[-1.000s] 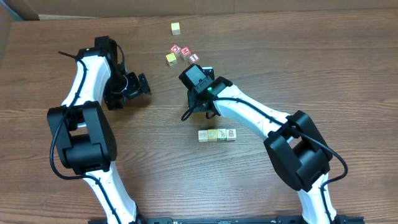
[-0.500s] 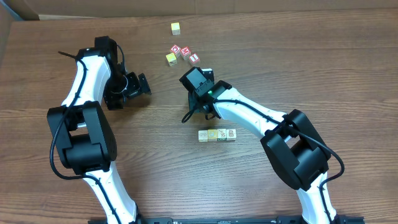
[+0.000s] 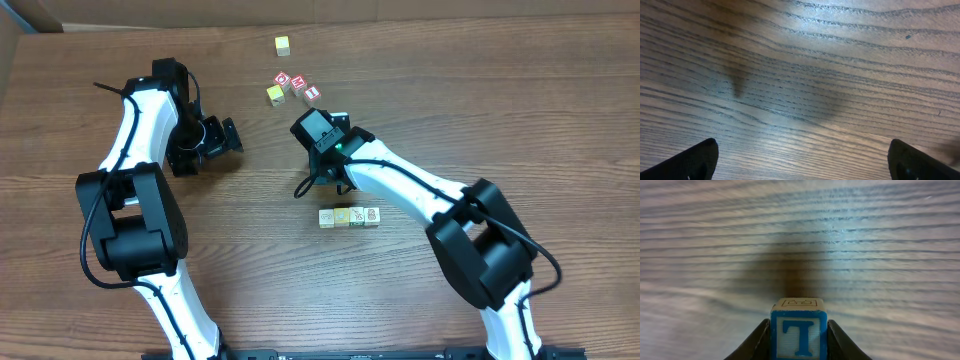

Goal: Flip 5 blocks

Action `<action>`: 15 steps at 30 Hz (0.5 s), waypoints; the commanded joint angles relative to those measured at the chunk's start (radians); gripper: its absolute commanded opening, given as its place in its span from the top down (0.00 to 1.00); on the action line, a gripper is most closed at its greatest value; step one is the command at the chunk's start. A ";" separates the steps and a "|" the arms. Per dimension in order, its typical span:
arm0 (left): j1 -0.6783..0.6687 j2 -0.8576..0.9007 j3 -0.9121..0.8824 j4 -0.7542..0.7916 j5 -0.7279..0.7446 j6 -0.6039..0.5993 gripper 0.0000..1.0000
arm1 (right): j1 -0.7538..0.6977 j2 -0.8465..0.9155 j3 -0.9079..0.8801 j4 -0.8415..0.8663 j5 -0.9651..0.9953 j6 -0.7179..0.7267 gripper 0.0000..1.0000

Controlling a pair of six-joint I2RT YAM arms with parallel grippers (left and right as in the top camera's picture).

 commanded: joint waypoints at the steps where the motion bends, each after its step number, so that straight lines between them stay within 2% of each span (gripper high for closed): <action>1: -0.001 -0.022 0.010 0.000 -0.004 -0.001 0.00 | 0.040 -0.152 0.043 -0.012 -0.022 0.000 0.71; 7: -0.001 -0.022 0.010 0.000 -0.003 -0.001 0.00 | 0.127 -0.239 0.043 -0.084 -0.129 0.019 0.71; 15: -0.001 -0.022 0.010 0.000 -0.003 -0.001 0.00 | 0.261 -0.189 0.019 -0.143 -0.072 0.149 0.72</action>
